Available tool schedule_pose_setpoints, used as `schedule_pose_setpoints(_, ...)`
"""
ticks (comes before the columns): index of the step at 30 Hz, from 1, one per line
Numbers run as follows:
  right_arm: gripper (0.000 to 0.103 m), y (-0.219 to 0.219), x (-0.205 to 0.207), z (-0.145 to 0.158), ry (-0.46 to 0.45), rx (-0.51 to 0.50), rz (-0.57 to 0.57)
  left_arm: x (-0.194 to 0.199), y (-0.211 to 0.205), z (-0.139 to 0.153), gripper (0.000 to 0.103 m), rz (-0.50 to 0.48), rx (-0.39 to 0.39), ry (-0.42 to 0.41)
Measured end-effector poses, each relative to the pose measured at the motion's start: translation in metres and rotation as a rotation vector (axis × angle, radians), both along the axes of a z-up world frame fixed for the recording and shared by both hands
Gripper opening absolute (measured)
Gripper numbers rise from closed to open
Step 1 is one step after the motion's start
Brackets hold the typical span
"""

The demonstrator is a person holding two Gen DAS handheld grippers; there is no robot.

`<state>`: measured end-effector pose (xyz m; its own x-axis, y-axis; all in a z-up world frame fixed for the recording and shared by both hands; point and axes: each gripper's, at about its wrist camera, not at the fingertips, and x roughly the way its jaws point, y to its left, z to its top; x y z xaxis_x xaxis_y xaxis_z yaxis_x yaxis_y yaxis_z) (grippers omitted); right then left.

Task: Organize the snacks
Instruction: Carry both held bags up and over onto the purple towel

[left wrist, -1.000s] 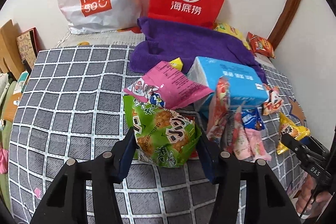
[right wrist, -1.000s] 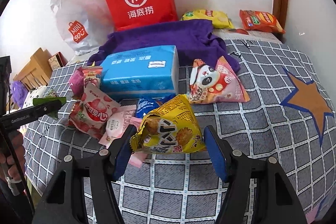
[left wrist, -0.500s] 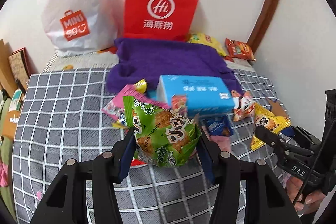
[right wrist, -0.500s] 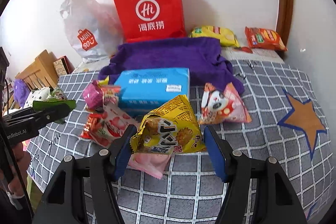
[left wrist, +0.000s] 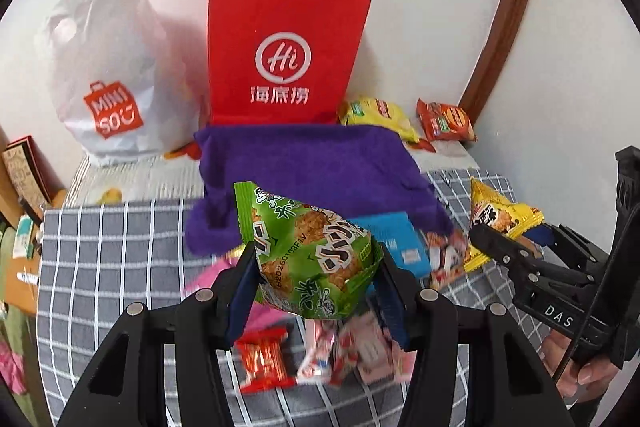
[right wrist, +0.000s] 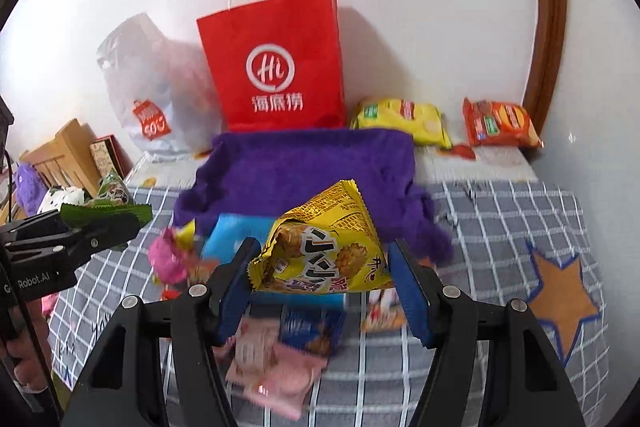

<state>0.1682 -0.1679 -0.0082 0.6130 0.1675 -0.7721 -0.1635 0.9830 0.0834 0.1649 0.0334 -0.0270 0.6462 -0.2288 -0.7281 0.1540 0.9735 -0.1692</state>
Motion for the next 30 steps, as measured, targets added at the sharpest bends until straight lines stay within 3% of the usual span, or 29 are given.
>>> schedule_pose_setpoints(12,0.065,0.016,0.087,0.016,-0.039,-0.005,0.027,0.068,0.01,0.012,0.052,0.01,0.025,-0.001)
schedule_pose_setpoints(30,0.065,0.041,0.18,-0.004,-0.026,0.019,0.057,0.154,0.027,-0.001,0.052,0.045,0.005,0.023)
